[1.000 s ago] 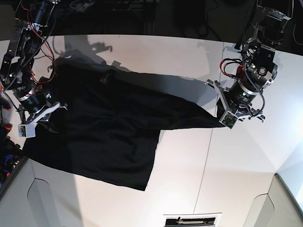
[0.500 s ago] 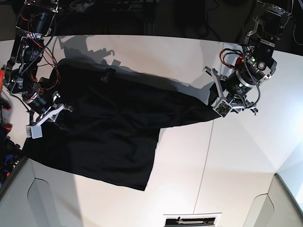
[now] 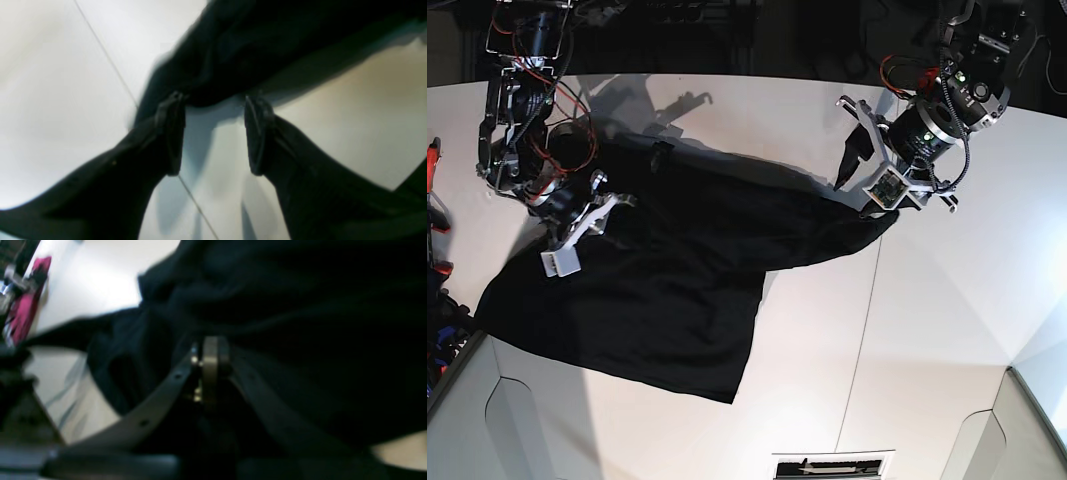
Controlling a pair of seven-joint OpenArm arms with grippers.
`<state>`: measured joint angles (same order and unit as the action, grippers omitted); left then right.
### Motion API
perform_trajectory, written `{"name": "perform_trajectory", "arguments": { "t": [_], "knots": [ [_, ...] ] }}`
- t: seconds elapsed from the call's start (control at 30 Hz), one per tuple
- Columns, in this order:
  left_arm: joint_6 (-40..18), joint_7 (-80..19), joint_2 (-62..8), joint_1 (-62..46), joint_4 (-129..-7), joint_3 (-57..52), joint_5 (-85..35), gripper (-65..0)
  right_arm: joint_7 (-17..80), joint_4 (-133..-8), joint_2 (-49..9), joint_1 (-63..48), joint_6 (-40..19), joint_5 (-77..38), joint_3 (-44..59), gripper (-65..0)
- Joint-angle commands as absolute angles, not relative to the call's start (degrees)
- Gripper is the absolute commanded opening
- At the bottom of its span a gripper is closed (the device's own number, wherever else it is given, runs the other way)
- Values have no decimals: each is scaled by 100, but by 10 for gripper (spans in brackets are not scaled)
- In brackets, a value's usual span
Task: Layout the t-shirt on the table in an organized manner, then fold the t-shirt properly
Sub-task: 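Move the left gripper back over the shirt and lay the fabric down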
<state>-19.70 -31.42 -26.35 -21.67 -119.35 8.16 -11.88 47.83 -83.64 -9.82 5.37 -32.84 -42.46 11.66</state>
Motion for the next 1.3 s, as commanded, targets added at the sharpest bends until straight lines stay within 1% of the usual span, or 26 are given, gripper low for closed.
{"name": "perform_trajectory", "arguments": {
  "t": [0.0,0.13,0.2,0.27,0.43,0.57,0.67,0.77,0.8,0.9,0.97,1.0,1.1,1.27],
  "knots": [
    [-2025,-3063,-2683,-2196,-12088,779,-1271,-336,4646,-8460,-1022,593,-3350,-4381,1026,-650],
    [-2067,-3022,-2611,-2196,-12130,779,-2021,-336,4650,-8460,-1028,519,-3371,-4344,471,-650],
    [-2357,-3022,-2471,-2193,-12130,779,-2265,-336,4654,-8464,-1028,489,-3376,-4351,287,-650],
    [-2477,-3022,-2364,-2193,-12130,779,-2298,-336,4652,-8475,-1028,454,-3391,-4372,141,-650],
    [-2475,-2954,-2270,-2121,-12127,779,-2290,-336,4650,-8818,-932,322,-3437,-4414,-215,-650],
    [-2473,-2950,-2228,-1820,-12119,779,-2290,-336,4611,-9159,-775,316,-3435,-4298,-482,-650],
    [-2471,-2934,-2104,-1577,-12014,779,-2167,-336,4423,-9415,-742,331,-3424,-4007,-464,-650],
    [-2469,-2921,-1984,-1306,-11614,779,-2095,-337,4095,-9598,-742,384,-3317,-3535,-233,-650],
    [-2471,-2886,-1946,-1234,-11426,779,-2097,-350,4062,-9612,-742,436,-3301,-3411,-97,-650],
    [-2517,-2847,-1750,-1120,-10866,779,-2095,-479,4040,-9609,-744,600,-3275,-3028,414,-650],
    [-2720,-2847,-1597,-1059,-10541,779,-2095,-536,3957,-9574,-746,696,-3277,-2729,764,-650],
    [-2840,-2842,-1531,-1041,-10412,779,-2097,-545,3879,-9520,-762,749,-3277,-2589,910,-650],
    [-2950,-2810,-1426,-1037,-10182,779,-2099,-545,3785,-9172,-836,921,-3273,-2443,1188,-650],
    [-3087,-3098,-1433,-1149,-10088,779,-2228,-545,3579,-8252,-989,996,-3277,-2436,1199,-650]
  ]
}}
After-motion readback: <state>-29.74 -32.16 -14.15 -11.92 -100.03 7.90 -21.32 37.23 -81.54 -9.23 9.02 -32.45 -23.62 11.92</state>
